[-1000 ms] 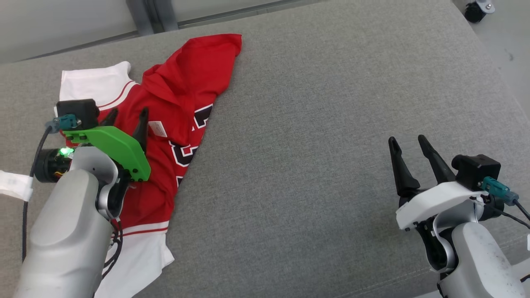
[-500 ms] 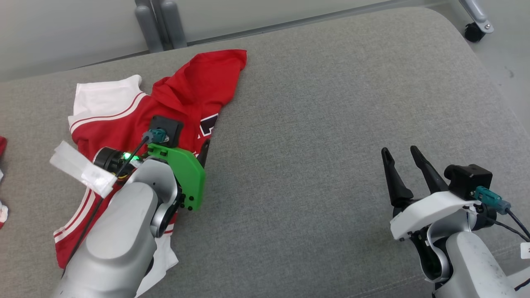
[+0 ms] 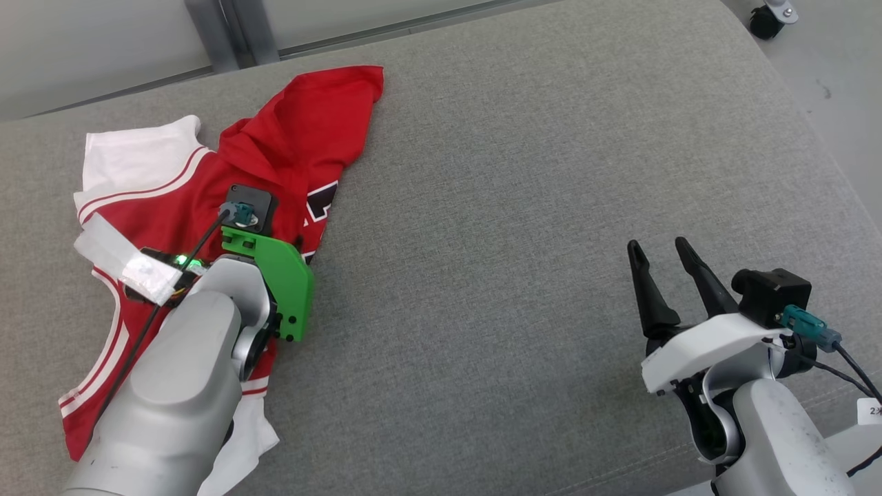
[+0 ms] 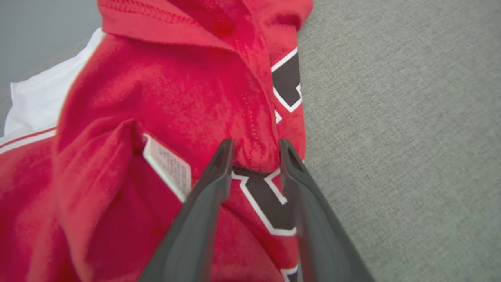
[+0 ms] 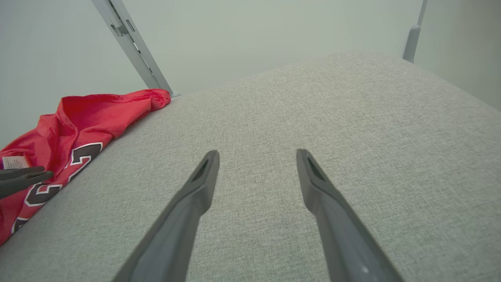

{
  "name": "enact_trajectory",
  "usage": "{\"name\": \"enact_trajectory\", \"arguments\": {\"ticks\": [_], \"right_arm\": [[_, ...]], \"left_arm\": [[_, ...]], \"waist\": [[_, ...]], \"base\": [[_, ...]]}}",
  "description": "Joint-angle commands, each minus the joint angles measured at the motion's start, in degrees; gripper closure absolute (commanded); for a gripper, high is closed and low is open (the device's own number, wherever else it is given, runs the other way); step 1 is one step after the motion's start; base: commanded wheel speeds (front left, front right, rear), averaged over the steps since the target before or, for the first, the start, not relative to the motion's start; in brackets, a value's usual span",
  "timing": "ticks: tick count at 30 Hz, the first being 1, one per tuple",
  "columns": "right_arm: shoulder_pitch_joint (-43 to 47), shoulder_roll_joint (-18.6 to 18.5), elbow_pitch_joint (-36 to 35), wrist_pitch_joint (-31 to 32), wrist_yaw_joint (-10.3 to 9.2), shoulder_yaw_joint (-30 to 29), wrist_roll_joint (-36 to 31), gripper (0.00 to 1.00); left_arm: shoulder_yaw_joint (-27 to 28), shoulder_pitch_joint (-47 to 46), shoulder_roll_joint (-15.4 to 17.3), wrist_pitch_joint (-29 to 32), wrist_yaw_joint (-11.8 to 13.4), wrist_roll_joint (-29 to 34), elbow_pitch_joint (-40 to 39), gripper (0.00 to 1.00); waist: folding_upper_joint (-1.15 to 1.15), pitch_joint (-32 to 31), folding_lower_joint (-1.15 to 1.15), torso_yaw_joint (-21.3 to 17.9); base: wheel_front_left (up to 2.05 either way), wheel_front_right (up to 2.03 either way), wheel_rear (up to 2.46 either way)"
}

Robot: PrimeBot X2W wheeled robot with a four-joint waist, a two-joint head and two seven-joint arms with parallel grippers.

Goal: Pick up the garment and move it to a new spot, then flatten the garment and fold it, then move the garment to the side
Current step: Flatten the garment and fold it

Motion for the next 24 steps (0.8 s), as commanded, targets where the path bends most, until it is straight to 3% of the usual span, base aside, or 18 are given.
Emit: {"name": "enact_trajectory", "arguments": {"ticks": [1, 2, 10, 17, 24], "right_arm": [[-0.61, 0.0, 0.31, -0.39, 0.0, 0.09, 0.1, 0.0], [-0.65, 0.0, 0.43, -0.38, 0.0, 0.11, 0.08, 0.0], [-0.25, -0.35, 1.27, -0.53, 0.0, -0.01, 0.03, 0.0], [0.31, -0.44, 1.31, -0.28, 0.0, -0.16, 0.28, 0.0], [-0.51, -0.58, 0.3, -0.69, 0.0, -1.6, 0.21, 0.0]], "left_arm": [[-0.02, -1.1, -0.23, -0.38, 0.08, -0.06, 0.9, 0.67], [-0.07, -1.28, -0.37, -0.68, -0.07, -0.18, 1.56, 1.0], [-0.57, -2.15, -2.3, -4.37, -1.67, -1.06, 2.56, 1.0], [-1.61, 0.23, -5.25, -4.67, -3.69, -3.27, -6.02, 1.0], [-5.09, 3.5, -6.99, 0.38, -3.88, -4.56, -17.05, 1.0]], "waist": [[0.0, -0.11, 0.0, -0.02], [0.0, -0.17, 0.0, -0.03], [0.0, -1.99, 0.0, 0.67], [0.0, -4.54, 0.0, 0.14], [0.0, -3.42, 0.0, -4.03]], "base": [[0.0, 0.0, 0.0], [0.0, 0.0, 0.0], [0.0, 0.0, 0.0], [0.0, 0.0, 0.0], [0.0, 0.0, 0.0]]}}
